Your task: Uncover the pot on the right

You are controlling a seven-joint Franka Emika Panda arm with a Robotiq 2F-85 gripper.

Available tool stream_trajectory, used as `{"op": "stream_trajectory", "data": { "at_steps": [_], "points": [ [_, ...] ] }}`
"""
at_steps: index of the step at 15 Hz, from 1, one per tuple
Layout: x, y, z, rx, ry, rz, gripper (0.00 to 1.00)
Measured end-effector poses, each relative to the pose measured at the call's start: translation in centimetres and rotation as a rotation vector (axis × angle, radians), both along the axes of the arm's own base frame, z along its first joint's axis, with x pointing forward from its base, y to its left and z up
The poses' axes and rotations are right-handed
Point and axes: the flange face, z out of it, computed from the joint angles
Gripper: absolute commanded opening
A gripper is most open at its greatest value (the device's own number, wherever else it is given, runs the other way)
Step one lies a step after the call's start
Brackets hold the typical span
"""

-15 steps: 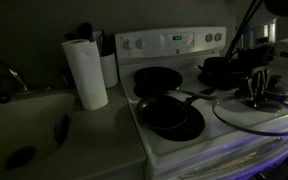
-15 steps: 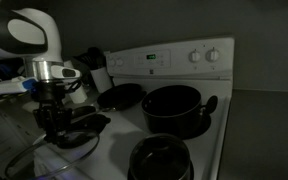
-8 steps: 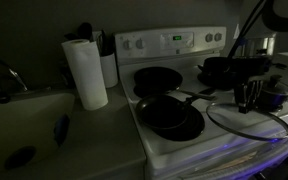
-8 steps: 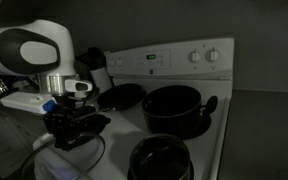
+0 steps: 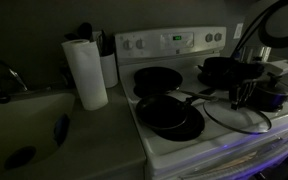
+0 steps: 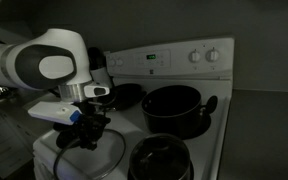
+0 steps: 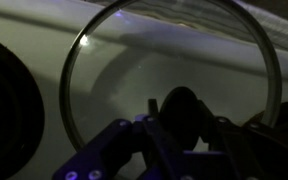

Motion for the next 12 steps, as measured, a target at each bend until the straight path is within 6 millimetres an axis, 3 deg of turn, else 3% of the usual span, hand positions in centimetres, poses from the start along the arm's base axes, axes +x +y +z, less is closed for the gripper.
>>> {"op": "stream_trajectory", "data": {
  "at_steps": [4, 12],
  "points": [
    [1.8, -1.6, -1.1, -0.037, -0.064, -0.006, 0.14],
    [3.9, -1.2, -1.5, -0.051, -0.128, 0.012, 0.14]
  ]
}}
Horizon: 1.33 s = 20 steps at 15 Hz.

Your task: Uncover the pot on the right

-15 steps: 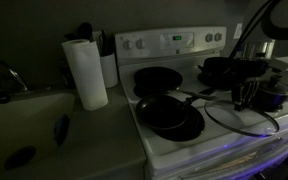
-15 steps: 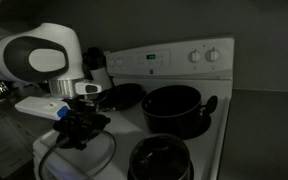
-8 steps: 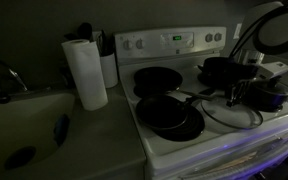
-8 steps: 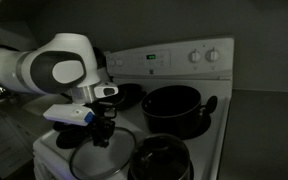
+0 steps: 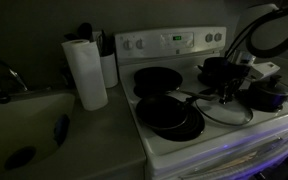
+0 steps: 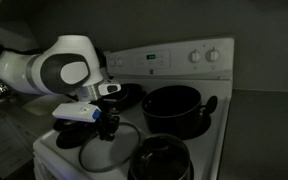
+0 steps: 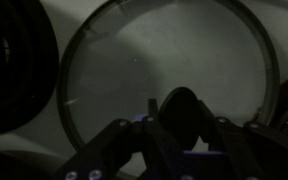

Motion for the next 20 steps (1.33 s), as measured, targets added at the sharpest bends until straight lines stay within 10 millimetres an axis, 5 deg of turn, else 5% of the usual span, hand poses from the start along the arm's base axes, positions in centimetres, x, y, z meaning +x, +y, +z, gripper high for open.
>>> {"op": "stream_trajectory", "data": {
  "at_steps": [13, 14, 20],
  "points": [
    [1.6, -0.6, -0.2, 0.044, -0.021, -0.071, 0.14],
    [1.6, -0.7, -0.2, 0.049, -0.022, -0.078, 0.60],
    [1.4, -0.4, -0.4, 0.090, -0.007, -0.145, 0.98]
  ]
}}
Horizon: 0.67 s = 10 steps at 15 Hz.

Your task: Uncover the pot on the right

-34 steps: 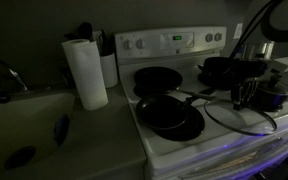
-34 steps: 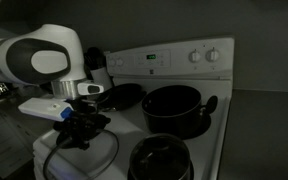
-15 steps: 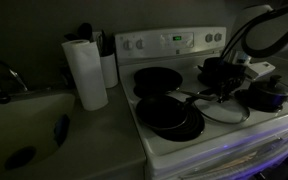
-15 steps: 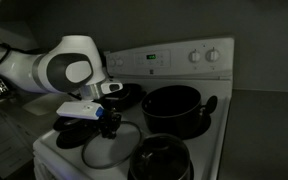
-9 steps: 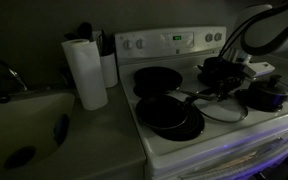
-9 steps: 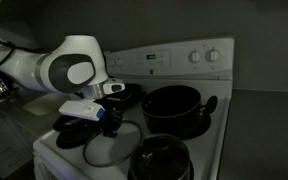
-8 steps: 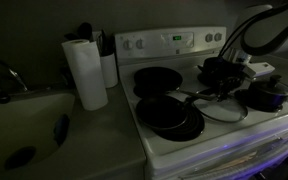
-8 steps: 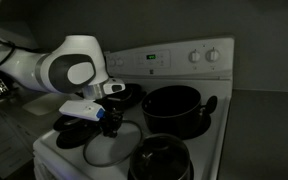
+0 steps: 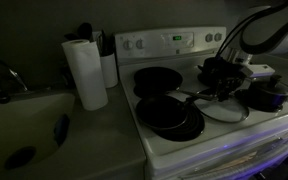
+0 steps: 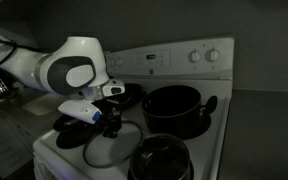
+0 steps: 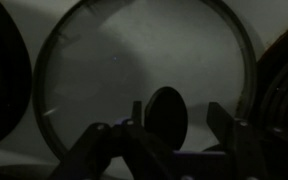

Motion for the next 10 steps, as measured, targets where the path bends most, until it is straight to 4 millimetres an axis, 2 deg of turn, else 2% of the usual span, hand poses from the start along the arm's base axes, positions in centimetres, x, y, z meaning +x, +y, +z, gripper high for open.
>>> {"op": "stream_trajectory", "data": {
  "at_steps": [5, 10],
  "points": [
    [-1.4, 1.5, -0.7, -0.005, 0.123, -0.055, 1.00],
    [-2.6, 3.7, -0.8, -0.018, 0.171, -0.050, 1.00]
  ]
}}
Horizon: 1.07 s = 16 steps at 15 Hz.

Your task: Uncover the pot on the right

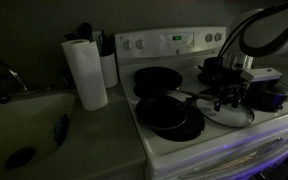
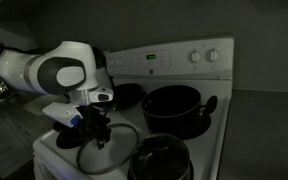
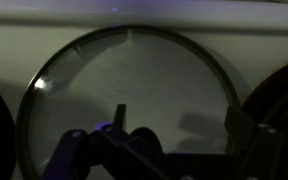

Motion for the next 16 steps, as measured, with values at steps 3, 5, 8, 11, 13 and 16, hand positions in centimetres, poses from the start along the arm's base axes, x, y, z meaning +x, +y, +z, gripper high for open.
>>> {"op": "stream_trajectory", "data": {
  "at_steps": [3, 5, 8, 11, 13, 16],
  "points": [
    [-2.0, 4.1, 0.4, -0.031, 0.010, -0.002, 1.00],
    [-3.3, 6.8, 1.5, -0.050, 0.006, -0.003, 1.00],
    [-4.9, 9.5, 3.2, -0.078, -0.011, -0.020, 1.00],
    [-5.9, 10.6, 4.6, -0.119, -0.031, -0.053, 1.00],
    [-6.6, 11.0, 5.5, -0.152, -0.045, -0.081, 1.00],
    [-6.1, 7.9, 7.5, -0.218, -0.072, -0.112, 1.00]
  ]
}}
